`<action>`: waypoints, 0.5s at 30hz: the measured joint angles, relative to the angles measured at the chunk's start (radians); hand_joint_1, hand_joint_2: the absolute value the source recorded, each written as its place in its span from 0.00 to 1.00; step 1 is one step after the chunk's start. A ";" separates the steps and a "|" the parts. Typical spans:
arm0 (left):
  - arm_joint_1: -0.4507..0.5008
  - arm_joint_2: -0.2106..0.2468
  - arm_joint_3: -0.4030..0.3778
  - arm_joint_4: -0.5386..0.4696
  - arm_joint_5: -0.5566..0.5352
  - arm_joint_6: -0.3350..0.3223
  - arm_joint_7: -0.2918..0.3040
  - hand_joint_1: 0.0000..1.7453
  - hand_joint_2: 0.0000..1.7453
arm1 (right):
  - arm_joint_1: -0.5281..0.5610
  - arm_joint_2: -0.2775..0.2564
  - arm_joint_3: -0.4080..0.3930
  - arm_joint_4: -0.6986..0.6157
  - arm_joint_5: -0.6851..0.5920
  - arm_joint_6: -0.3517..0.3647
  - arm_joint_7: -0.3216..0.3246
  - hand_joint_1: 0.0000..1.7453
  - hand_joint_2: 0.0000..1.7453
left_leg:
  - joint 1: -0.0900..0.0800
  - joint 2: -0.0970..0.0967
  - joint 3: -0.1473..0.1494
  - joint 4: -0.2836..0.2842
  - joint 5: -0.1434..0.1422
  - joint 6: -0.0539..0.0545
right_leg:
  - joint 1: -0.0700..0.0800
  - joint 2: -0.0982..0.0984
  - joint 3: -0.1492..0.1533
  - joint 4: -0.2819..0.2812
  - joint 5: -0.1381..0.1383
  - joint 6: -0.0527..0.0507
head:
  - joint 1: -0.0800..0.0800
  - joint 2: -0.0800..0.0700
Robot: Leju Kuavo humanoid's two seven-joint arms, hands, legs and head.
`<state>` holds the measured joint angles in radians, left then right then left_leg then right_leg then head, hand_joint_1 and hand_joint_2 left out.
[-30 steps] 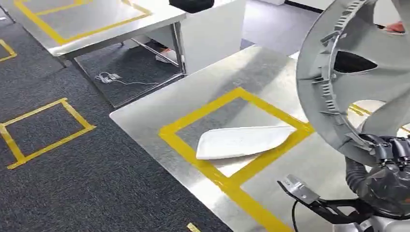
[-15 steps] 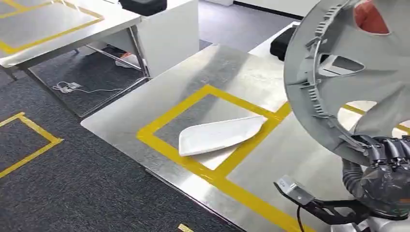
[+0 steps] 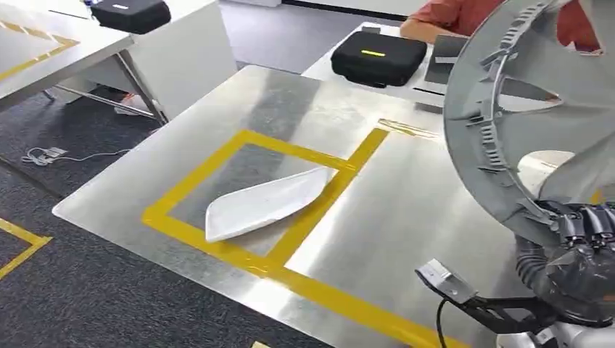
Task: Take the parts from the cabinet and place them on the table.
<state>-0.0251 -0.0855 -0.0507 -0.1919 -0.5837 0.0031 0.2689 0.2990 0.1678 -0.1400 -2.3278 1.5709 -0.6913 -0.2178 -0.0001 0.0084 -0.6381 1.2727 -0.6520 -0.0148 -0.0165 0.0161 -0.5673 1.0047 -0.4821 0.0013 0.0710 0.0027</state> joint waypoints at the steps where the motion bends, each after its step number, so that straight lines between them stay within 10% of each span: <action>1: 0.003 0.000 0.000 0.000 0.000 0.000 0.000 0.00 0.00 | 0.000 0.000 0.000 0.002 0.000 0.000 0.000 1.00 1.00 | 0.000 -0.002 -0.027 0.053 -0.008 0.002 | 0.002 0.015 0.000 0.000 0.000 0.000 | 0.000 0.000; 4: 0.004 0.001 0.000 0.000 0.000 0.000 0.000 0.00 0.00 | 0.001 0.000 0.000 0.005 0.000 0.000 0.000 1.00 1.00 | -0.003 -0.013 0.019 -0.079 0.103 0.019 | 0.005 0.056 0.005 0.001 0.000 0.000 | 0.001 0.000; 6: 0.005 0.004 0.000 0.000 0.000 -0.001 0.000 0.00 0.00 | 0.001 0.000 0.000 0.006 0.000 0.000 0.001 1.00 1.00 | -0.005 -0.082 0.088 -0.253 0.176 0.034 | 0.003 0.079 0.005 0.001 0.001 0.001 | 0.000 0.000; 10: 0.002 0.004 0.000 0.000 -0.002 -0.001 0.000 0.00 0.00 | 0.004 0.000 0.001 0.008 0.000 0.000 0.001 1.00 1.00 | -0.007 -0.071 0.095 -0.273 0.169 0.036 | -0.001 0.119 -0.012 -0.002 0.012 0.021 | 0.000 0.000; 11: 0.002 -0.002 0.000 0.000 -0.002 -0.001 0.000 0.00 0.00 | 0.005 0.000 0.001 0.008 0.000 0.000 0.002 1.00 1.00 | 0.002 -0.056 0.099 -0.293 0.178 0.041 | 0.002 0.117 -0.025 0.001 0.009 0.025 | 0.001 0.000; 13: 0.004 -0.001 0.000 0.000 -0.003 0.000 0.000 0.00 0.00 | 0.002 0.000 0.001 0.008 0.000 0.000 0.003 1.00 1.00 | 0.000 -0.030 0.103 -0.301 0.184 0.049 | 0.006 0.015 -0.060 0.077 -0.045 0.030 | 0.010 0.000; 15: 0.008 -0.002 0.000 0.000 -0.003 -0.002 0.000 0.00 0.00 | 0.000 0.000 0.003 0.010 0.001 0.000 0.002 1.00 1.00 | -0.003 0.000 0.101 -0.300 0.182 0.051 | 0.004 -0.007 -0.136 0.238 -0.120 0.037 | 0.010 0.000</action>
<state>-0.0175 -0.0877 -0.0511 -0.1919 -0.5863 0.0011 0.2693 0.2992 0.1678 -0.1366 -2.3179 1.5721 -0.6912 -0.2159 -0.0030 0.0089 -0.5372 0.9723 -0.4697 0.0364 -0.0129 0.0095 -0.7032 1.2430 -0.6021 0.0385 0.0805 0.0027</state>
